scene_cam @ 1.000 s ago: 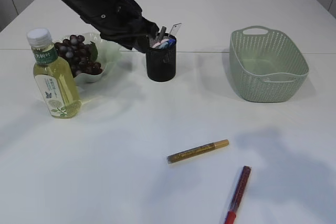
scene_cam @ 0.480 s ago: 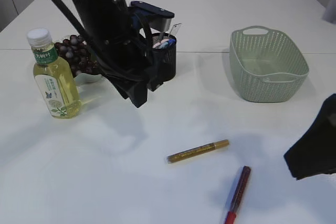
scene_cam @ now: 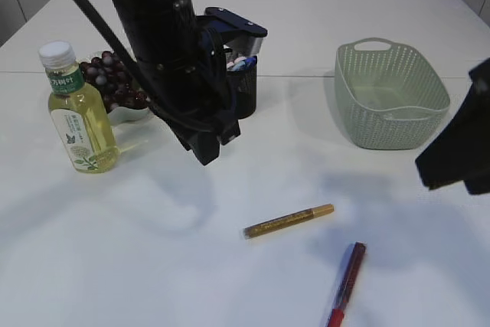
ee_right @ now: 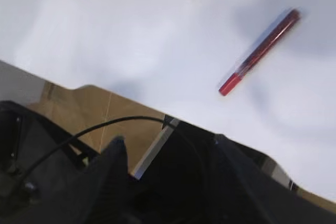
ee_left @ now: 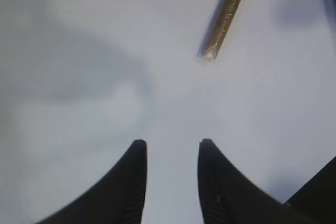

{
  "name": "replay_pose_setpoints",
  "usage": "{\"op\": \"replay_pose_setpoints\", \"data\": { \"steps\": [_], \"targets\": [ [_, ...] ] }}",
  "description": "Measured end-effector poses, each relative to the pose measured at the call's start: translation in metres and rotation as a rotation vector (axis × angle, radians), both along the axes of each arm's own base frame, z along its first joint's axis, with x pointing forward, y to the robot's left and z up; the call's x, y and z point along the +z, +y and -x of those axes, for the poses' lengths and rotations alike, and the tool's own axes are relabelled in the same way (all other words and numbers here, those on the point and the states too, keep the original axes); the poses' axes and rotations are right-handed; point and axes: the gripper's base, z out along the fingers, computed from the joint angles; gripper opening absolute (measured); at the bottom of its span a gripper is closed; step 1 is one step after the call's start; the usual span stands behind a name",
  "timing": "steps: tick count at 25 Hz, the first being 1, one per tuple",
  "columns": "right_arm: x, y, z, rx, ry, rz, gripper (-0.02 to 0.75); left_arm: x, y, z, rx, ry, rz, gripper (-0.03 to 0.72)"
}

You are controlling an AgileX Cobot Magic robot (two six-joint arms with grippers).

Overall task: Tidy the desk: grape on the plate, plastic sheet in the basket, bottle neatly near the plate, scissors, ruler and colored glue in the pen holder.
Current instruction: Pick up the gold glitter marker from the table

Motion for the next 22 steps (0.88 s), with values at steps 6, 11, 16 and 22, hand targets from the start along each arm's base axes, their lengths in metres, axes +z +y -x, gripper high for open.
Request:
{"op": "replay_pose_setpoints", "data": {
  "steps": [6, 11, 16, 22],
  "targets": [
    [0.001, -0.033, -0.026, -0.153, -0.026, 0.103, 0.405, -0.020, -0.013, -0.002, -0.092, 0.023, 0.015, 0.244],
    [-0.016, -0.045, -0.044, -0.179, 0.026, 0.211, 0.405, -0.044, -0.029, -0.004, -0.148, 0.036, 0.000, 0.244],
    [-0.033, -0.045, -0.059, -0.173, 0.096, 0.244, 0.405, -0.051, -0.050, -0.012, -0.188, 0.003, 0.001, 0.245],
    [-0.036, -0.045, -0.062, -0.164, 0.104, 0.251, 0.405, -0.080, -0.084, -0.023, -0.251, 0.027, -0.037, 0.244]
  ]
}}
